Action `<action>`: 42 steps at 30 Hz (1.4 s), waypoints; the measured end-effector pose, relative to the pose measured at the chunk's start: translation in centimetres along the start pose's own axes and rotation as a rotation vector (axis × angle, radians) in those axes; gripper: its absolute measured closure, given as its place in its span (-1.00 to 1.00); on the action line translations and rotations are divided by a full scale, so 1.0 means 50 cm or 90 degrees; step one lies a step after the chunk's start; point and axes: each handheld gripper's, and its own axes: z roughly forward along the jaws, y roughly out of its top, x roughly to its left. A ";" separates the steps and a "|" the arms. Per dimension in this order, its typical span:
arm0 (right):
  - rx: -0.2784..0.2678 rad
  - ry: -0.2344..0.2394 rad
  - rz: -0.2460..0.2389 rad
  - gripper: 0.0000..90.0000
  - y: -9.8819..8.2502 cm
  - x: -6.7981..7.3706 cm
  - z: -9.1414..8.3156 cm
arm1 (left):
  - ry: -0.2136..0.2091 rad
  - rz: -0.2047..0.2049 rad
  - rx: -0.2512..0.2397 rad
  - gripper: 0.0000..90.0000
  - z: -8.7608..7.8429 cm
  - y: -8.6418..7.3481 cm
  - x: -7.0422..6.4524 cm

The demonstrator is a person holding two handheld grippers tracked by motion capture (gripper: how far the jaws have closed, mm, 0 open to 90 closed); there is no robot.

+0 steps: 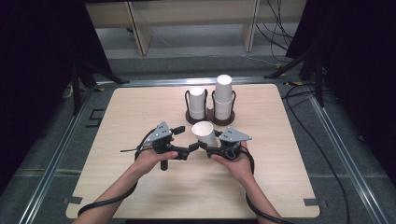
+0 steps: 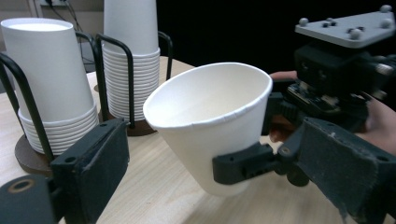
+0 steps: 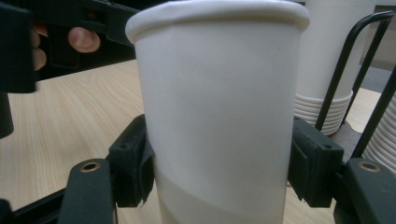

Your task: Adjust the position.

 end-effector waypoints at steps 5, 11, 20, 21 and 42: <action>0.015 0.013 0.018 -0.25 0.001 0.012 0.009 | 0.017 -0.016 0.021 -0.90 0.018 0.000 0.002; 0.014 0.020 0.005 -0.25 0.009 0.019 0.017 | 0.026 -0.031 0.026 -0.91 0.032 0.006 0.006; 0.012 0.013 -0.018 -0.25 0.007 0.021 0.020 | 0.016 -0.042 0.032 -0.83 0.052 0.001 0.005; 0.014 0.009 -0.021 -0.25 0.008 0.022 0.019 | 0.014 -0.044 0.035 -0.83 0.053 0.002 0.006; 0.047 0.006 -0.063 -0.56 0.002 0.034 0.038 | 0.064 0.057 0.032 -0.55 0.043 0.002 -0.002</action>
